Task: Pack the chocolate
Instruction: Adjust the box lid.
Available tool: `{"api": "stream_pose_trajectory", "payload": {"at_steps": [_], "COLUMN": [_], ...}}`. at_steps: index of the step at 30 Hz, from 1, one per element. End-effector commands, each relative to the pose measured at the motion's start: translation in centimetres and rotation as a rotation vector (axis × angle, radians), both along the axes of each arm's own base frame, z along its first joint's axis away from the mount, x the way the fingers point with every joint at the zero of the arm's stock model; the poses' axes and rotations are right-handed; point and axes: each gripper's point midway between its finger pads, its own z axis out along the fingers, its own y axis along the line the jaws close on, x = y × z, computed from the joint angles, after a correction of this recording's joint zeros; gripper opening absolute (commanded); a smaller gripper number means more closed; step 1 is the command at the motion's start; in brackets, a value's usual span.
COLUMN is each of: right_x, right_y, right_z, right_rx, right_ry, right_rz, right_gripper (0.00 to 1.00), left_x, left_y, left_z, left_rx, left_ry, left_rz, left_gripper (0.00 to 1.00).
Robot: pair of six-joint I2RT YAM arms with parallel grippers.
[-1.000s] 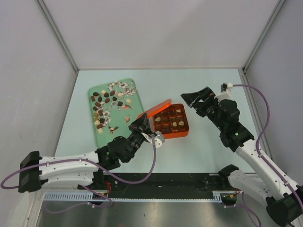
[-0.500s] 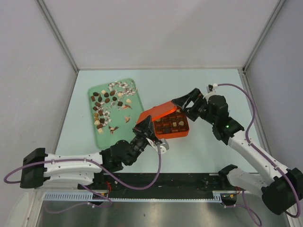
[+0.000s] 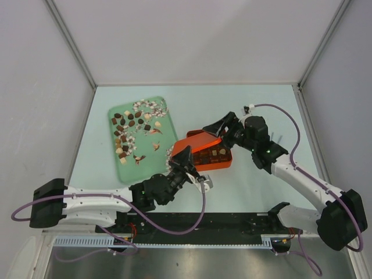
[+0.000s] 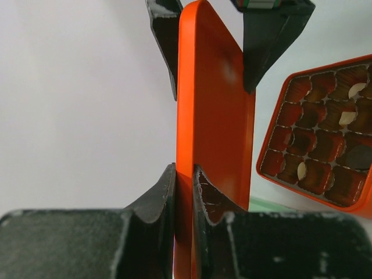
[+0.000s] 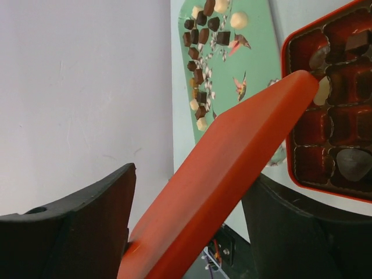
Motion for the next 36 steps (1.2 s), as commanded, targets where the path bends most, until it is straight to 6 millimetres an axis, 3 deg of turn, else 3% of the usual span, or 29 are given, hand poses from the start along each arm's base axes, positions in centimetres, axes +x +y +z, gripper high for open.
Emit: {"api": "stream_pose_trajectory", "payload": {"at_steps": [1,6,13,22,29,36], "right_x": [0.2,0.5,1.3,1.7,2.4,2.5], "right_y": [1.3,0.6,-0.9,-2.2,-3.0,-4.0], "right_z": [2.5,2.9,4.1,4.9,4.4,3.8], "right_rx": [0.063,0.066,0.09,0.1,0.086,0.105], "right_ry": [-0.044,-0.051,-0.075,-0.095,-0.097,-0.099], "right_rz": [0.031,0.015,-0.019,-0.046,-0.055,-0.071], "right_gripper": [0.71,0.55,0.3,0.18,0.11,0.08], "left_x": [-0.3,-0.6,-1.5,-3.1,-4.5,-5.2], "left_y": [-0.3,-0.5,-1.4,-3.3,-4.9,-4.8], "left_z": [1.6,0.7,-0.7,-2.8,-3.9,-1.5], "left_rx": [-0.073,-0.061,-0.041,-0.007,-0.017,-0.214], "left_ry": [-0.014,0.016,0.063,0.125,0.187,0.352], "left_rz": [-0.01,-0.022,-0.061,-0.129,-0.174,-0.164], "left_gripper": [0.03,0.16,0.48,0.78,0.84,0.87]}}
